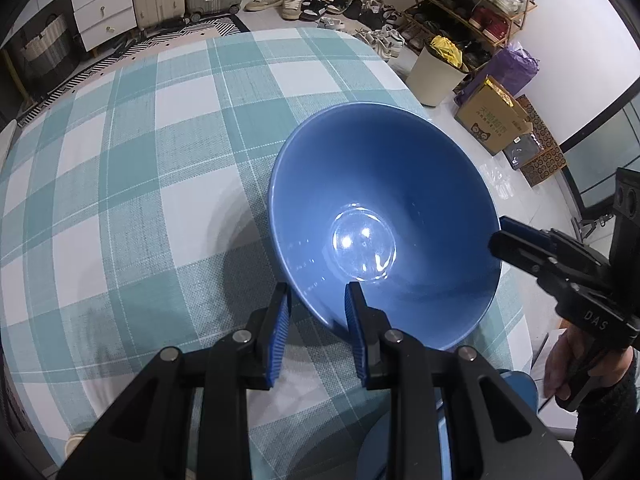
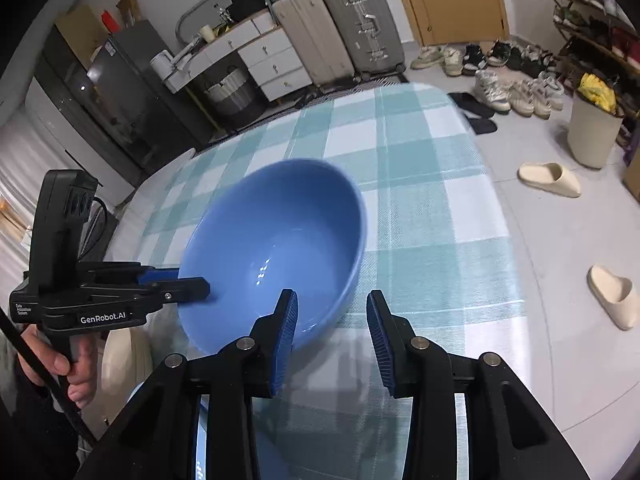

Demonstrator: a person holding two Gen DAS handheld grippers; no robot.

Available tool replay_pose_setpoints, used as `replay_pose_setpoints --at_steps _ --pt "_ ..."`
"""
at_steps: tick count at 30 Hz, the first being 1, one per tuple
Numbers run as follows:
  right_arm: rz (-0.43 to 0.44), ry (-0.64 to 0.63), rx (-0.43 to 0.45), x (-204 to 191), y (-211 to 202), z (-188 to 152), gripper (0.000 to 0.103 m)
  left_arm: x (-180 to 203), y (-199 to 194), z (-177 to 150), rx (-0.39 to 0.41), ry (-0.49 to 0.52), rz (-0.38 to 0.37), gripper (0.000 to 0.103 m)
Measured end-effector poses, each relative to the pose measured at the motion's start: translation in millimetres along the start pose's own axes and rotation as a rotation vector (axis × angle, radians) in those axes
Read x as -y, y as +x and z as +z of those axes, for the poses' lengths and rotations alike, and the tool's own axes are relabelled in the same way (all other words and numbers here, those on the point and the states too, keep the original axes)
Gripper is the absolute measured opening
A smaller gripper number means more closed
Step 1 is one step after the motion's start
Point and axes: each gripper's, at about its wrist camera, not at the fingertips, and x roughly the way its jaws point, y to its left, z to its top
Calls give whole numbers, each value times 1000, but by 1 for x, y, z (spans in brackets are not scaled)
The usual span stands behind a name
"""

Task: Organize plates and bowls
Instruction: 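Lift and carry the blue bowl toward the stacked bowls with both grippers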

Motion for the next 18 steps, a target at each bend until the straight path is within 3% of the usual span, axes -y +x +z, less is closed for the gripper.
replay_pose_setpoints --at_steps 2,8,12,18 --pt "-6 -5 23 2 -7 -1 42 0 -2 0 5 -2 0 26" --pt "137 50 90 11 -37 0 52 1 -4 -2 8 24 22 27" --pt "151 83 36 13 -39 3 52 1 -7 -1 18 25 27 27" --pt "309 257 26 30 -38 -3 52 -2 -8 0 21 24 25 28"
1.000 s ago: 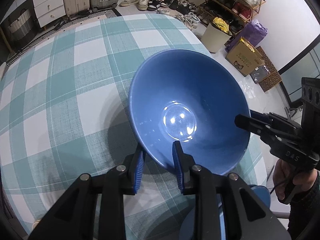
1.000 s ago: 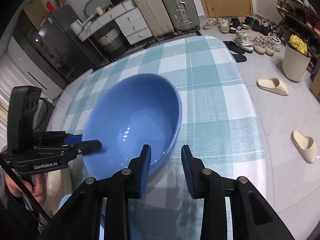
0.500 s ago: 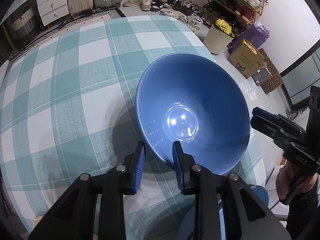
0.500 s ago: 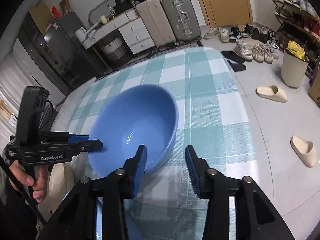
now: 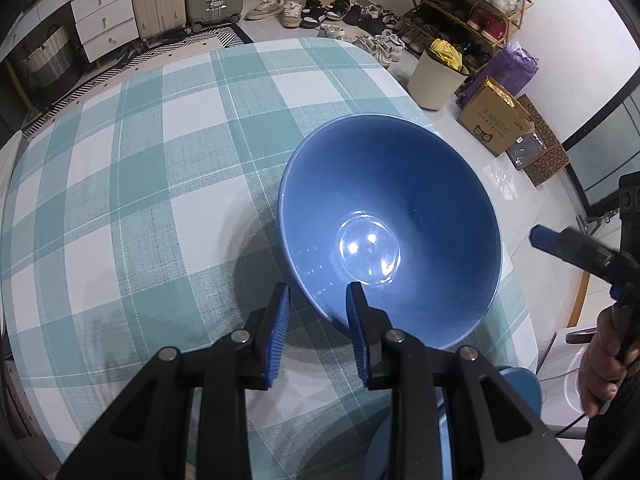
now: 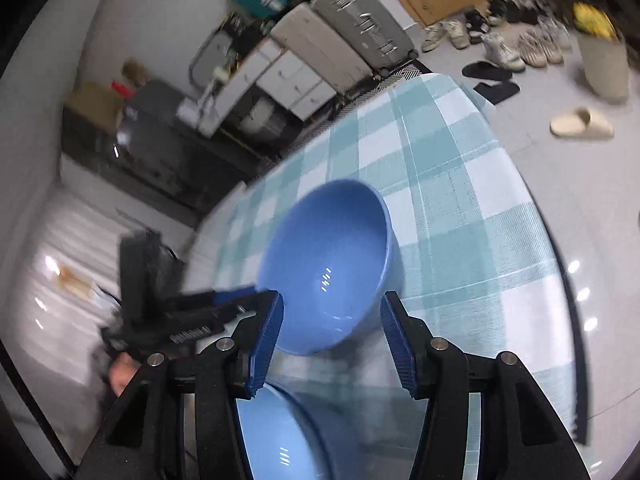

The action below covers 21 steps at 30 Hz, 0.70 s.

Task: Organize plates and bowls
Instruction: 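Lift and carry the blue bowl toward the stacked bowls with both grippers, then lower the blue bowl into the stacked bowls and open both grippers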

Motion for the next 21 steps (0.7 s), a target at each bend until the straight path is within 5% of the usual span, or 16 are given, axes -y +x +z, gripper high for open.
replay_pose_setpoints --at_steps 8,16,21 --pt "264 114 8 -21 -35 -6 52 -7 -12 -7 14 -17 -7 37" --pt "185 11 107 -116 -109 -45 52 -9 -42 -28 45 -22 8 38" --pt "111 2 152 -155 -146 -64 52 -5 -69 -41 94 -9 5 51"
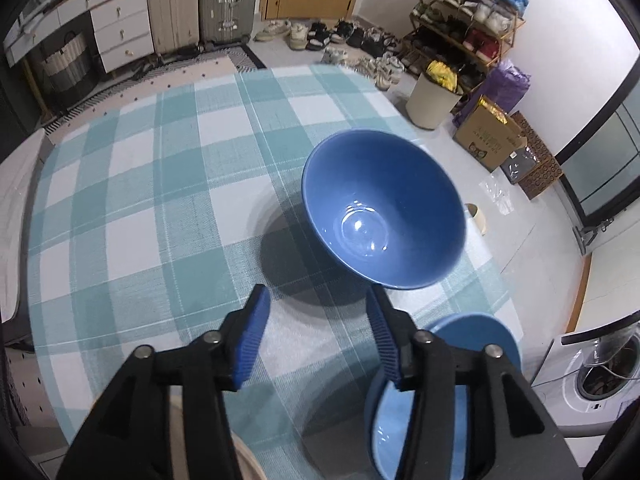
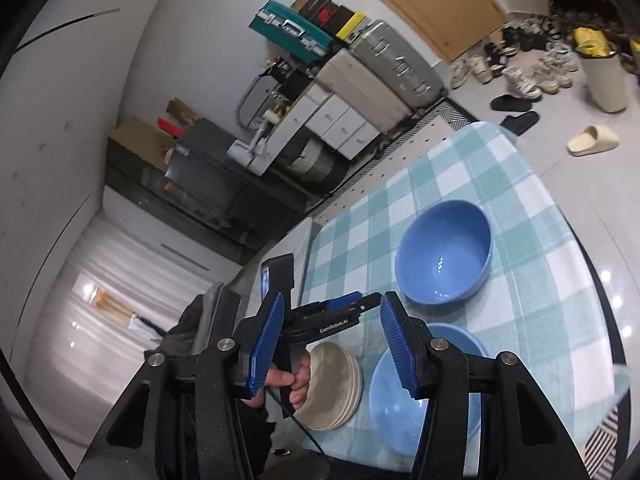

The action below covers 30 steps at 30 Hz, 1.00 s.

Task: Organize plates and bowls
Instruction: 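Lower the blue bowl into the stacked bowls and open both grippers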

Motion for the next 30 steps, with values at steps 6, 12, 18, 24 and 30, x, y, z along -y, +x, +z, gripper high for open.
replay_pose_setpoints --at_steps 6,12,18,24,30 --pt "-69 -114 39 -53 -34 3 52 0 -11 1 14 -17 -9 55" --pt "-299 -267 174 -58 -53 41 85 -2 -1 18 57 -35 10 79" --pt "-487 -326 -42 27 26 78 96 -4 24 38 27 -56 -1 79" --pt "-498 -318 -262 109 113 83 96 0 55 51 -21 -35 29 79" --pt "-496 -322 -358 151 175 76 96 0 84 59 -67 -23 51 79"
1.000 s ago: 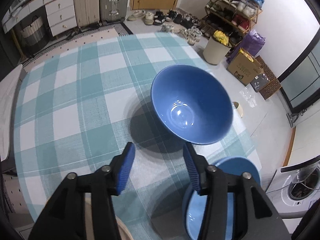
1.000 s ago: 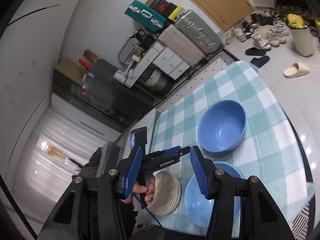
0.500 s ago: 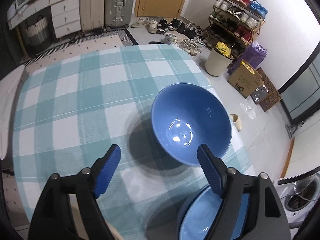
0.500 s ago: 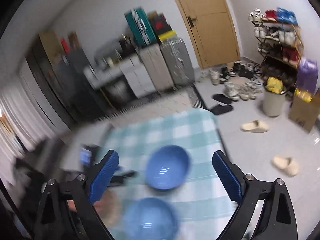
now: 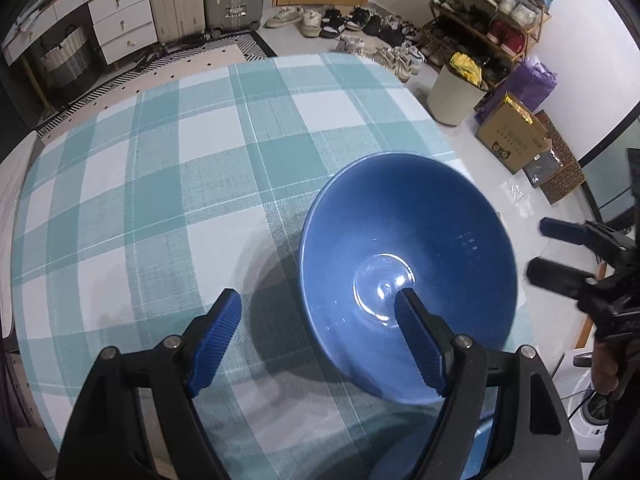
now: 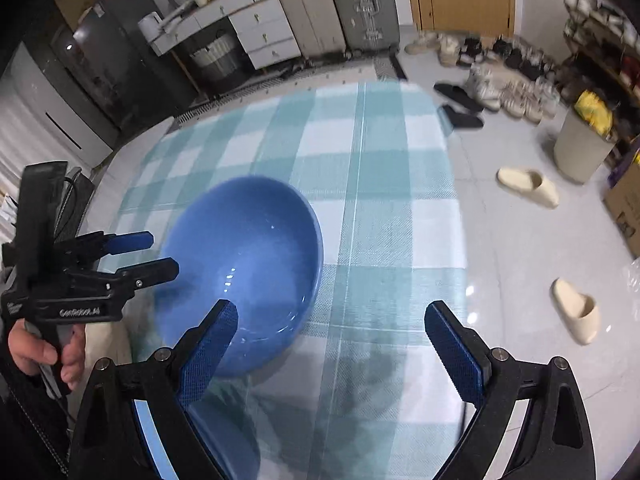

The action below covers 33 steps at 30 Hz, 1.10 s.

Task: Organize plates and bowls
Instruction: 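Lower the blue bowl into the stacked bowls and open both grippers, then grasp the rim of the stacked blue bowls with the left gripper while the right gripper grasps too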

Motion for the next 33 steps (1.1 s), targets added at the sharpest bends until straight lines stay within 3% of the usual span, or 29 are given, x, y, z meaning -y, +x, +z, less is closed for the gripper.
replay_pose_setpoints --at_steps 10,12,14,15,17,24,27,33 --pt "37 42 -73 10 65 17 93 1 24 2 -5 35 12 78" --pt "35 34 -81 8 69 19 79 1 26 2 -5 39 29 77" --pt "36 24 -95 4 72 19 76 2 28 2 -4 46 28 74" --pt "27 14 -101 1 73 19 70 2 28 1 -7 46 22 63" --pt "10 -16 -116 -6 75 16 58 3 31 0 -24 51 16 51" --pt "-36 -29 -126 -16 77 10 29 5 33 -5 -28 57 -12 25" --pt "-48 -40 -128 -22 73 10 15 11 29 -8 -26 69 -35 23" --pt "-61 -26 -111 -26 59 12 13 6 19 -7 -8 29 -69 23"
